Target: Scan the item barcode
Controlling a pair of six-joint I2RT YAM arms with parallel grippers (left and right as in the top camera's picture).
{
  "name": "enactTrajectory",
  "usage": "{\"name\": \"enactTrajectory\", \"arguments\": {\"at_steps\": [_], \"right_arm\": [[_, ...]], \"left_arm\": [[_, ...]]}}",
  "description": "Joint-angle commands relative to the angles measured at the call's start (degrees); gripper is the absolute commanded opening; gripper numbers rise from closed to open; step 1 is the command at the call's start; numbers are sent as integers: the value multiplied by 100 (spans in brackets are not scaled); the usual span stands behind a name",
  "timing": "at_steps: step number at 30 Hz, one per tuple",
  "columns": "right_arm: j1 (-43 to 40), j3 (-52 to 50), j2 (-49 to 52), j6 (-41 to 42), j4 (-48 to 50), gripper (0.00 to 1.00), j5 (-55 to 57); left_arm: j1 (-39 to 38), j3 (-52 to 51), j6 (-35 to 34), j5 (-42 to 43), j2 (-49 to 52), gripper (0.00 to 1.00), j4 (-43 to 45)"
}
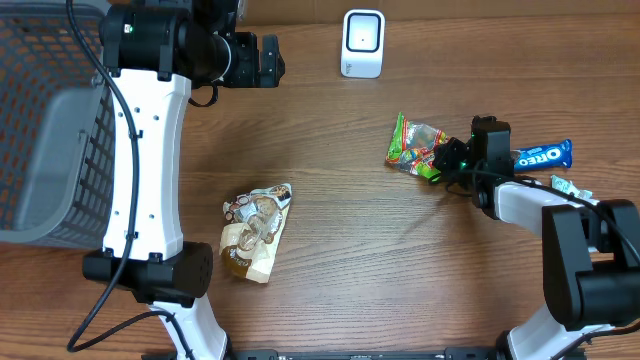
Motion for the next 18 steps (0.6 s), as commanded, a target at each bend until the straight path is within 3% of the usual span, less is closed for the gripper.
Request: {"name": "enactTrajectory", "arguments": {"at_steps": [1, 5, 8, 12, 18], "right_arm": [[48, -168, 192, -247, -330, 4, -103], [70, 44, -407, -557, -922, 4, -131], [229, 302, -1139, -824, -1808, 4, 597], [713, 649, -1882, -1086, -2951, 4, 2332], [2173, 1182, -2291, -1764, -4321, 4, 5742]], "left_arm": [[9, 46, 44, -31, -50, 100, 9], [11, 46, 44, -31, -50, 100, 9], [11, 46, 44, -33, -50, 100, 9], [9, 46, 44, -33, -50, 100, 9], [9, 46, 44, -31, -48, 100, 9]]}}
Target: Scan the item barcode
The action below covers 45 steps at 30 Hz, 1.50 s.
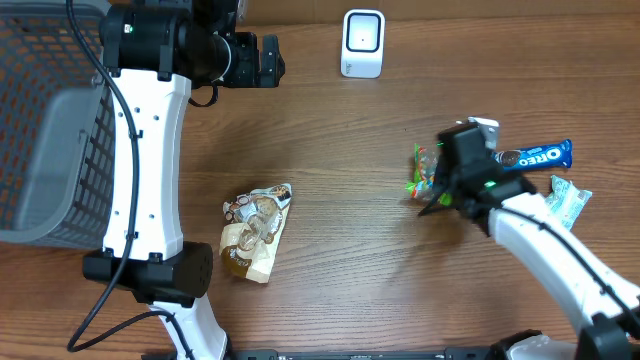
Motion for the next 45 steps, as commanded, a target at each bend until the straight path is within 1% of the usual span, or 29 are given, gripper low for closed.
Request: {"name": "enactTrajectory", "arguments": {"at_steps": [1, 4, 6, 8, 10, 12, 15, 17, 18, 19, 21, 24, 28, 31, 33, 36, 37, 38, 40, 41, 42, 43, 45], "right_arm": [[946, 387, -166, -826, -260, 4, 2870], [1781, 387, -114, -1207, -284, 4, 3936], [2229, 387, 2, -1368, -282, 4, 4336], [2485, 387, 232, -1554, -258, 4, 4542], [2562, 387, 540, -2022, -181, 4, 4538], [2566, 387, 938, -2542, -74, 4, 4769], [2566, 387, 1508, -3270, 442, 4, 5858], [2568, 387, 1845, -4083, 1191, 4, 6551], [2570, 385, 1958, -4520, 1523, 4, 6544], [2597, 382, 2037, -4769, 1832, 4, 6529], [2717, 382, 2138, -5021, 2256, 4, 6369], [3049, 380, 2164, -5038, 2253, 4, 5694], [3650, 380, 2164, -5040, 2017, 3, 4059], [4017, 356, 2164, -5038, 1965, 5, 3178], [4155, 350, 2164, -5034, 1965, 7, 2977], [4212, 350, 2164, -5014, 1965, 9, 2962], [4212, 350, 2164, -4994, 1965, 33, 2959], [4212, 350, 2164, -4992, 1965, 52, 2959], [4216, 352, 2164, -4935, 1971, 75, 2959], [4218, 354, 2162, -4822, 1982, 82, 2959], [4218, 367, 2162, -4599, 2006, 86, 2959], [4229, 382, 2155, -4382, 2015, 89, 2959], [4301, 415, 2096, -4074, 2004, 90, 2787]], "left_arm": [[9, 46, 44, -33, -50, 100, 9], [9, 46, 44, -31, -48, 100, 9], [9, 46, 44, -31, -50, 100, 9], [9, 46, 44, -31, -50, 100, 9], [9, 46, 44, -31, -50, 100, 9], [9, 46, 44, -31, -50, 100, 9], [9, 46, 44, -31, -50, 100, 9], [9, 46, 44, -31, -50, 100, 9], [9, 46, 44, -33, -50, 100, 9], [9, 46, 44, -31, -50, 100, 9], [9, 46, 44, -31, -50, 100, 9], [9, 46, 44, -31, -48, 100, 9], [9, 46, 44, -31, -50, 100, 9], [9, 46, 44, -31, -48, 100, 9], [9, 46, 44, -31, -50, 100, 9], [9, 46, 44, -33, -50, 100, 9], [9, 46, 44, -33, -50, 100, 9], [9, 46, 44, -33, -48, 100, 9], [9, 46, 44, -31, -50, 100, 9], [9, 46, 44, -31, -50, 100, 9], [9, 46, 44, -31, -50, 100, 9], [9, 46, 44, -31, -50, 100, 9], [9, 46, 44, -33, -50, 100, 9]]}}
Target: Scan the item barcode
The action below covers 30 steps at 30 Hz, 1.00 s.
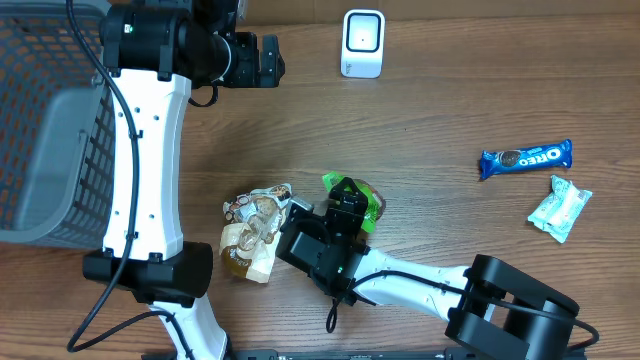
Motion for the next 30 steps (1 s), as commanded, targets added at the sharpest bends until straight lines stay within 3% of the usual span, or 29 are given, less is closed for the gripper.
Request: {"name": "enactTrajectory", "arguments": {"at_steps": [1, 9, 15, 20, 24, 27, 30], "right_arm": [[107, 151, -146, 616, 20, 90, -455], [358, 245, -1165, 1941, -605, 95, -2579], [243, 249, -2409, 3217, -1351, 98, -3119], [-623, 247, -3322, 5062, -1742, 98, -3757], [-1698, 197, -3300, 6533, -1987, 99, -4763], [-2337, -9, -3053, 7283, -1958, 100, -5600], [-2697, -179, -2636, 7508, -1803, 100, -6411]], "left_arm": [[9, 46, 44, -31, -48, 100, 9], [9, 46, 44, -31, -50, 100, 9], [9, 46, 44, -31, -50, 100, 11], [9, 46, 44, -31, -50, 100, 9], [9, 46, 44, -31, -50, 100, 9], [9, 46, 44, -31, -50, 100, 9], [9, 46, 44, -33, -50, 100, 9]]}}
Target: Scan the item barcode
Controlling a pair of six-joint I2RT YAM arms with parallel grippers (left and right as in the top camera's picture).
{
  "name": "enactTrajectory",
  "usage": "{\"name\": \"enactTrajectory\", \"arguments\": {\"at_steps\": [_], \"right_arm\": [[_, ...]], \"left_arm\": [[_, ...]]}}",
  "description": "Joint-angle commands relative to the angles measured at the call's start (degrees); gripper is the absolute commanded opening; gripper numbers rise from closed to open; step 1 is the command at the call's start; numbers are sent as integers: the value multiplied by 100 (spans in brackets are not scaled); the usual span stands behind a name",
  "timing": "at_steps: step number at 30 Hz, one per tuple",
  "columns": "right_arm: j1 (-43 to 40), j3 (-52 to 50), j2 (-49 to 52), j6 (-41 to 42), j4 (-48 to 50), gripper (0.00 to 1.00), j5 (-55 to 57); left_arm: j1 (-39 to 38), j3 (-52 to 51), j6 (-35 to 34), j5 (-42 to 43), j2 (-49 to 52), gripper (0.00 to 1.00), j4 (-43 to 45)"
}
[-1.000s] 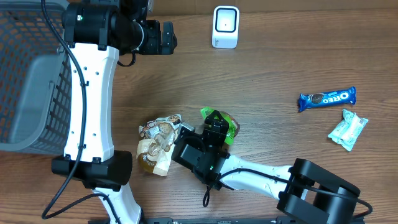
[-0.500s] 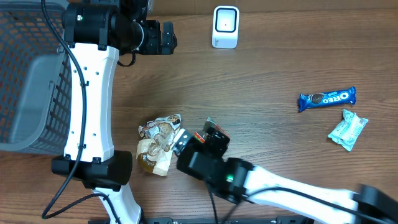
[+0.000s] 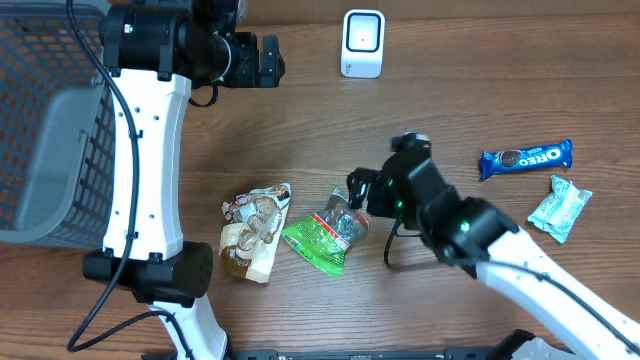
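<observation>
A green candy bag (image 3: 322, 236) lies flat on the wooden table near the middle, just right of a brown snack bag (image 3: 254, 233). My right gripper (image 3: 361, 194) hovers at the green bag's upper right corner; its fingers look open and the bag seems free of them. The white barcode scanner (image 3: 362, 42) stands at the table's far edge. My left gripper (image 3: 272, 60) is raised at the back left, open and holding nothing.
A blue Oreo pack (image 3: 526, 157) and a white-teal packet (image 3: 560, 207) lie at the right. A grey mesh basket (image 3: 45, 130) fills the left side. The left arm's white column (image 3: 145, 170) stands between the basket and the snack bags.
The right gripper held the green bag lifted near the table's middle. Now the bag lies flat beside the brown bag, and the gripper sits to its upper right, apparently open.
The green bag first lay at the right near the Oreo pack, with the right gripper at it. Then the gripper held it lifted there, later near the middle of the table. Now the bag rests beside the brown snack bag. The left arm stayed still.
</observation>
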Motion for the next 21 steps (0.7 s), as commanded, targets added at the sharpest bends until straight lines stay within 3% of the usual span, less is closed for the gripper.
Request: {"name": "enactTrajectory", "arguments": {"at_steps": [1, 6, 13, 17, 21], "right_arm": [[-247, -232, 476, 870, 170, 100, -1458], [-264, -269, 1329, 876, 621, 100, -2500], [-256, -271, 2129, 1220, 756, 97, -2929], [-254, -280, 2247, 1257, 785, 87, -2927], [-227, -323, 2247, 1252, 778, 63, -2559]], "left_arm": [[9, 46, 42, -31, -50, 100, 9], [9, 46, 42, -33, -50, 100, 9], [9, 46, 42, -33, -50, 100, 9], [9, 46, 42, -31, -48, 100, 9], [9, 46, 42, -31, -50, 100, 9]]}}
